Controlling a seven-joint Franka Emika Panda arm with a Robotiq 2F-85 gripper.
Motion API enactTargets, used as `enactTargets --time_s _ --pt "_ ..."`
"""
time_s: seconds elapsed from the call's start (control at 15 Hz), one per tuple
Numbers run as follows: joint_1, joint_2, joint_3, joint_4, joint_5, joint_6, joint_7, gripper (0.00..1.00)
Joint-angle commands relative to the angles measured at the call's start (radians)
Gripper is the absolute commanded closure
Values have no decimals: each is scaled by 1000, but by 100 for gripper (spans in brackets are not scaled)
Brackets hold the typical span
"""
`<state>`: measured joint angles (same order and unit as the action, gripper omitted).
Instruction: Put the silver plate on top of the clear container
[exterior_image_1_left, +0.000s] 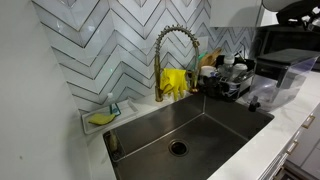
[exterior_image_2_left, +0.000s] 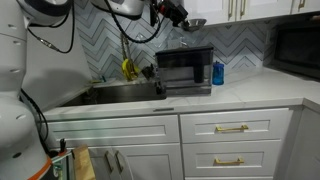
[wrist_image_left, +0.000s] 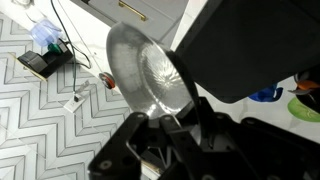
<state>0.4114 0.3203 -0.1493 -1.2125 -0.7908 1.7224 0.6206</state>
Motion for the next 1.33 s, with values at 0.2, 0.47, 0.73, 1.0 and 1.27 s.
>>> enactTargets --time_s 0.2,0.47,0.73,1.0,1.27 --pt "-6 63 14 -4 9 9 -68 98" --pt "-9 102 15 2 4 25 -114 98" --pt "-10 133 15 12 1 53 -160 98" --pt "-11 152 15 17 2 86 -191 98" --pt "-8 159 14 25 0 85 -217 77"
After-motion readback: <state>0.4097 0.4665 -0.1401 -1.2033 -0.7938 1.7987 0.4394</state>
